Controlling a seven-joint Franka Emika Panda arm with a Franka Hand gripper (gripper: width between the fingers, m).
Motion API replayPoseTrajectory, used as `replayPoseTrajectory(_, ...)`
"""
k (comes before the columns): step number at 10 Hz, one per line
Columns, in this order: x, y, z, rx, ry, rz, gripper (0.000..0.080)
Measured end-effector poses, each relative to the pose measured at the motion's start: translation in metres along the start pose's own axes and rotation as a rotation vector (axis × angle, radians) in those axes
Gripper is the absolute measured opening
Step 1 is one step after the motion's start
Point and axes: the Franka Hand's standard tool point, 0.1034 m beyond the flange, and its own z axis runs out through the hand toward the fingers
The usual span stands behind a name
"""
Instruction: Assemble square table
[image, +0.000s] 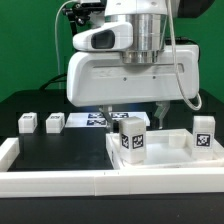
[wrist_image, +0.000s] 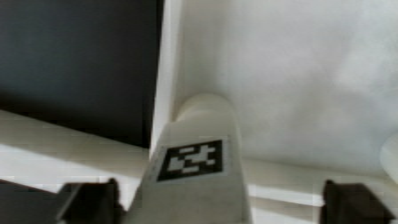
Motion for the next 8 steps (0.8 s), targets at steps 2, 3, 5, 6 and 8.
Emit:
replayPoseTrajectory(2, 0.0, 0.0008, 0.0, -0.001, 0.001, 0.001, 0.0289)
replayPoseTrajectory(3, -0.0001, 0.0007, 0.0, -0.001, 0.001, 0.001, 0.029)
replayPoseTrajectory(5, -0.0001, 0.0007, 0.0, 0.0, 0.001, 0.041, 0.029)
replayPoseTrajectory(6, -0.0002, 0.0005, 0.0001, 0.0, 0.001, 0.116, 0.029)
replayPoseTrajectory(8, 0.001, -0.0012, 0.0006, -0.001, 0.016, 0.327, 0.029)
